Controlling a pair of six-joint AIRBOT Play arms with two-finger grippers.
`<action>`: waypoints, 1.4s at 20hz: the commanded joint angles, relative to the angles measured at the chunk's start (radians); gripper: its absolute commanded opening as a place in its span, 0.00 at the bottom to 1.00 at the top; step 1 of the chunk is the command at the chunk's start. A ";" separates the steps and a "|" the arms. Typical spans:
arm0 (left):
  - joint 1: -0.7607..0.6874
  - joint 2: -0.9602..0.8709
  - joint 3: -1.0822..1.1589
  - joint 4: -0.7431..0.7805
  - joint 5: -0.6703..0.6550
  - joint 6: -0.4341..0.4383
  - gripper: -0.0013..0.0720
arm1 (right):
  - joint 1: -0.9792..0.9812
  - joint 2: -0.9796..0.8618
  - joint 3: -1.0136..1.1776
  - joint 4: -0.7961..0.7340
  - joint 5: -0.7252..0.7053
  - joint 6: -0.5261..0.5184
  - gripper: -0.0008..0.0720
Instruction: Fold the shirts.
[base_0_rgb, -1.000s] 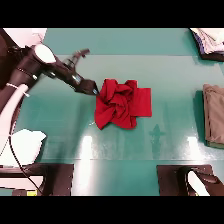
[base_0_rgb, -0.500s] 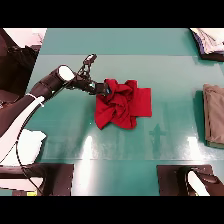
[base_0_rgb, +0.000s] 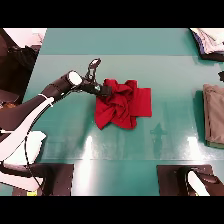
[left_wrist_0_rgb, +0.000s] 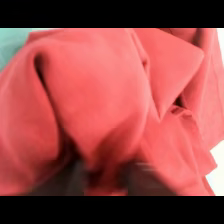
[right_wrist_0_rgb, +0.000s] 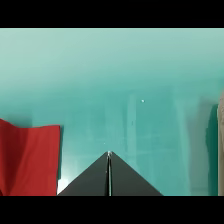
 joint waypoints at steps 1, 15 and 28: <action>0.001 -0.007 0.034 -0.001 -0.007 0.002 0.05 | 0.001 0.000 -0.005 0.001 -0.008 0.001 0.04; 0.277 0.282 0.516 0.239 -0.570 0.074 0.05 | 0.006 -0.509 -0.005 0.431 0.089 -0.154 0.73; 0.277 0.277 0.510 0.257 -0.639 0.071 0.05 | 0.330 -0.937 0.094 0.499 -0.110 -0.192 0.70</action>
